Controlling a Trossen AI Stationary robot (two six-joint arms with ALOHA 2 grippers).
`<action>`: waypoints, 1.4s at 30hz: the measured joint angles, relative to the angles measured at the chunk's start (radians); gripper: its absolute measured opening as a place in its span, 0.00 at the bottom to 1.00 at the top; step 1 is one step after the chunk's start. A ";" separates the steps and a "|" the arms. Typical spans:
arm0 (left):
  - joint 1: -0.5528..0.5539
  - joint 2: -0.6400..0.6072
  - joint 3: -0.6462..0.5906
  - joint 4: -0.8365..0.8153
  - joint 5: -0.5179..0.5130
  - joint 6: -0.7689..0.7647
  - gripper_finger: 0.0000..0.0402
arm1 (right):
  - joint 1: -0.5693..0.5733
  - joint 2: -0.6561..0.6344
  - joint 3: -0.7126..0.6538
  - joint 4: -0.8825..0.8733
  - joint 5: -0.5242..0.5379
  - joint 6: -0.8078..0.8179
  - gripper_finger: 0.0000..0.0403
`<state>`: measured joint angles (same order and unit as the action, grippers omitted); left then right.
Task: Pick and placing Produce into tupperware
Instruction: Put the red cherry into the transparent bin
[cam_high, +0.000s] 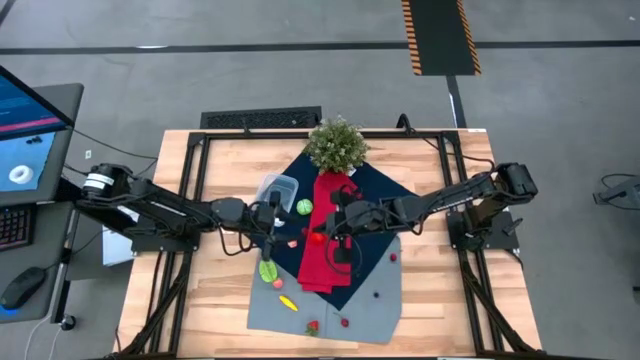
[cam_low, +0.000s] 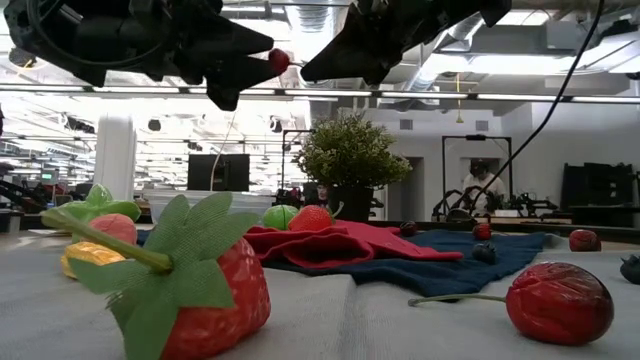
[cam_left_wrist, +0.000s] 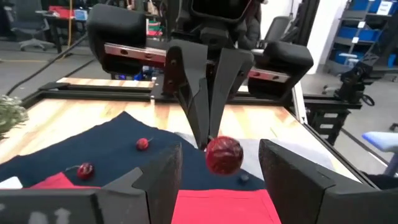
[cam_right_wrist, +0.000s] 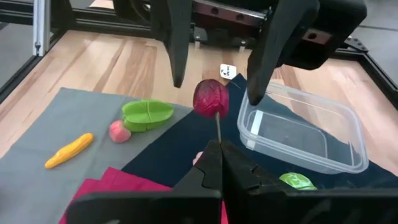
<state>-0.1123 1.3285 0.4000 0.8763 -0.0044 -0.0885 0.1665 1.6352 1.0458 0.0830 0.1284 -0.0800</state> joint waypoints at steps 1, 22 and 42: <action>0.000 0.000 0.000 -0.007 0.000 -0.002 0.51 | 0.000 0.000 0.000 0.000 0.000 -0.002 0.02; 0.000 0.000 0.000 -0.010 -0.007 -0.012 0.39 | -0.014 0.000 0.000 0.008 0.000 0.008 0.05; 0.000 0.000 -0.001 -0.002 -0.021 -0.004 0.14 | -0.014 0.000 0.000 0.015 0.000 0.004 0.03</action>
<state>-0.1123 1.3281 0.3988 0.8747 -0.0251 -0.0921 0.1524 1.6352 1.0458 0.0978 0.1280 -0.0761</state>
